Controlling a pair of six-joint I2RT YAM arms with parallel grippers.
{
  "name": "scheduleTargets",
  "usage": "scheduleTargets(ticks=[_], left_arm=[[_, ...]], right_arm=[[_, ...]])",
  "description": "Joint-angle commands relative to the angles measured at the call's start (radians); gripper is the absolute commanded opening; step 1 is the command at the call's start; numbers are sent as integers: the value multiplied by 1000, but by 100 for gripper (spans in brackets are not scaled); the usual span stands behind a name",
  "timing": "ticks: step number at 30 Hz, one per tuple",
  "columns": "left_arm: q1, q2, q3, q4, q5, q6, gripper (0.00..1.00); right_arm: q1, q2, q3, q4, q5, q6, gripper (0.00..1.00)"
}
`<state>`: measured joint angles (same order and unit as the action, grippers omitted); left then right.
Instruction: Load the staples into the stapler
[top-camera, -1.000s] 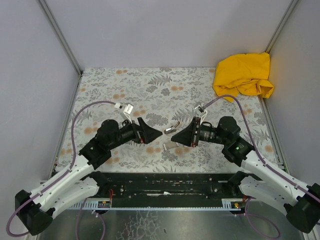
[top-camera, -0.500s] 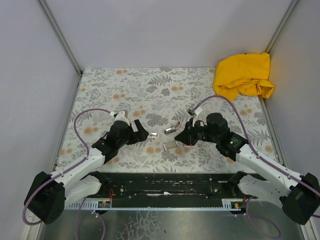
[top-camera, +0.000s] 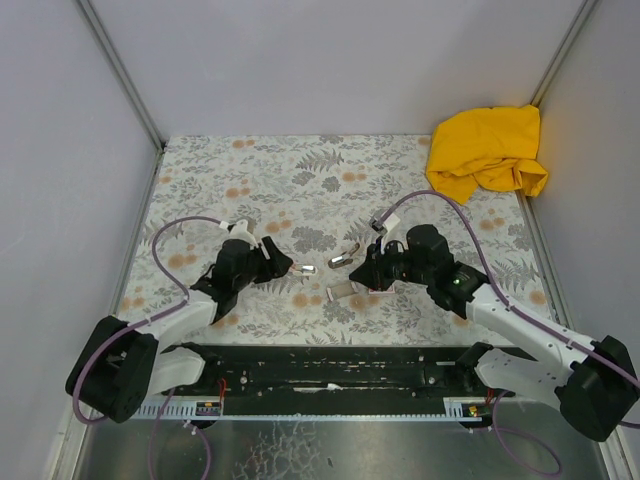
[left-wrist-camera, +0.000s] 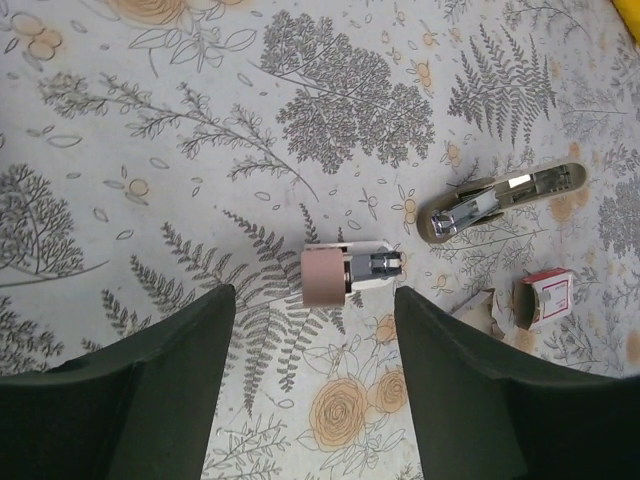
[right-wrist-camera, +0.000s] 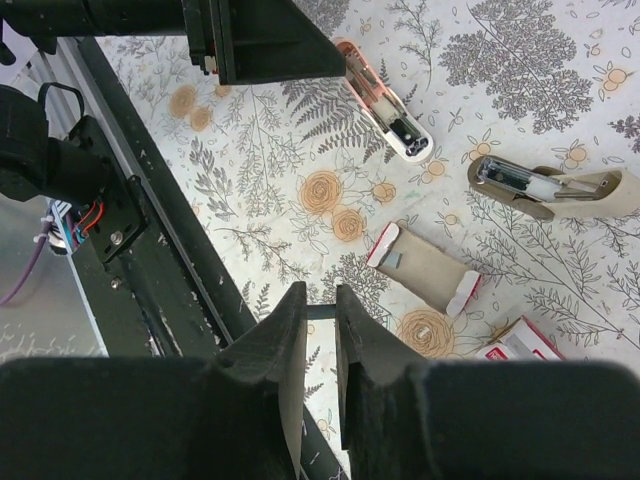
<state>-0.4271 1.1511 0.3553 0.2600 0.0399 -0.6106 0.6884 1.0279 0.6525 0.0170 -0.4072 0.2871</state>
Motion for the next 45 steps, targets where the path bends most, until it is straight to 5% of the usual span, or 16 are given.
scheduleTargets(ticks=[1, 9, 27, 37, 45], left_arm=[[23, 47, -6, 180, 72, 49, 61], [42, 141, 23, 199, 130, 101, 41], [62, 313, 96, 301, 284, 179, 36], [59, 407, 164, 312, 513, 288, 1], [-98, 496, 308, 26, 483, 469, 0]], right_arm=[[6, 10, 45, 31, 8, -31, 21], [7, 30, 45, 29, 8, -48, 21], [7, 83, 43, -4, 38, -96, 21], [54, 186, 71, 17, 118, -158, 21], [105, 286, 105, 68, 185, -214, 21]])
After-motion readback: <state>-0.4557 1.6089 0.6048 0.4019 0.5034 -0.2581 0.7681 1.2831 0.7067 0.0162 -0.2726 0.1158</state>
